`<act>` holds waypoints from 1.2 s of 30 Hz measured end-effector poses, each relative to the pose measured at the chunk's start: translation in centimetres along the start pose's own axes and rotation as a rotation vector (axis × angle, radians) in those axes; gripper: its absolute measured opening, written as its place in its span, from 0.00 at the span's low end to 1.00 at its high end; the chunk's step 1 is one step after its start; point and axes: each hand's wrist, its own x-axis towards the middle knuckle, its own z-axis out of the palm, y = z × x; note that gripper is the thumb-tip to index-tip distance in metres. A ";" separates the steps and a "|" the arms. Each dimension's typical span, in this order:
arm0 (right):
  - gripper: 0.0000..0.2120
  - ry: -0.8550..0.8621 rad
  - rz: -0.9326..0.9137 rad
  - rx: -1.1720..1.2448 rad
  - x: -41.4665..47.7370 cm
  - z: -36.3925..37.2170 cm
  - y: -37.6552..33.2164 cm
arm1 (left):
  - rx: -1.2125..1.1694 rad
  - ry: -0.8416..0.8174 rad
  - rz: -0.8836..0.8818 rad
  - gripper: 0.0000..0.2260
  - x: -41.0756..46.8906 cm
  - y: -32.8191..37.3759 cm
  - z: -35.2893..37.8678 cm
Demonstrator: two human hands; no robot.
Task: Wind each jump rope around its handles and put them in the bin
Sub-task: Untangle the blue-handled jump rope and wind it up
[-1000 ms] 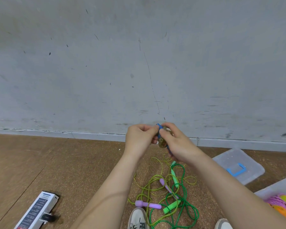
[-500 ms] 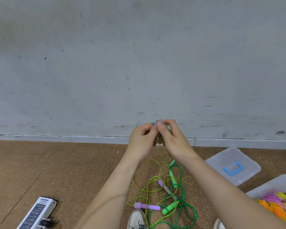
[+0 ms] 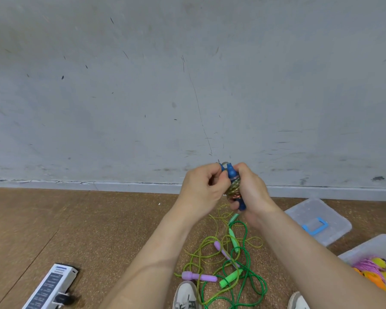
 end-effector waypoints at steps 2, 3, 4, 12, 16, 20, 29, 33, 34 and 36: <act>0.14 -0.043 0.003 -0.088 0.1 -0.4 0.0 | -0.002 -0.032 -0.043 0.15 0.0 -0.3 0.0; 0.15 -0.070 0.002 -0.116 0.1 -0.6 -0.1 | -0.015 -0.036 -0.078 0.16 0.1 -0.6 0.1; 0.17 -0.110 0.003 -0.126 -0.1 -1.0 -0.3 | -0.036 -0.031 -0.124 0.16 0.0 -0.9 0.3; 0.27 -0.289 -0.034 -0.290 -3.6 -3.4 -0.7 | -0.476 -0.052 -0.685 0.14 -0.4 -2.8 0.3; 0.21 -0.185 -0.087 -0.415 -5.9 -4.7 -0.4 | 0.009 -0.300 -0.482 0.11 -1.4 -2.7 1.1; 0.13 -0.108 -0.212 -0.581 -6.2 -6.6 -1.1 | 0.269 -0.303 -0.240 0.11 -1.4 -1.2 3.1; 0.12 0.015 -0.159 -0.623 -4.9 -16.7 -1.7 | -0.061 -0.441 -0.341 0.11 -1.3 1.9 12.3; 0.14 -0.131 0.042 -0.722 -4.3 -23.4 -1.8 | -0.061 -0.574 -0.405 0.11 -0.7 3.1 18.3; 0.17 -0.134 0.086 -0.717 -4.0 -25.2 -1.5 | -0.067 -0.597 -0.406 0.11 -0.6 3.4 19.9; 0.18 -0.086 0.153 -0.704 -3.2 -29.0 -0.1 | -0.027 -0.636 -0.378 0.12 -0.4 3.8 23.0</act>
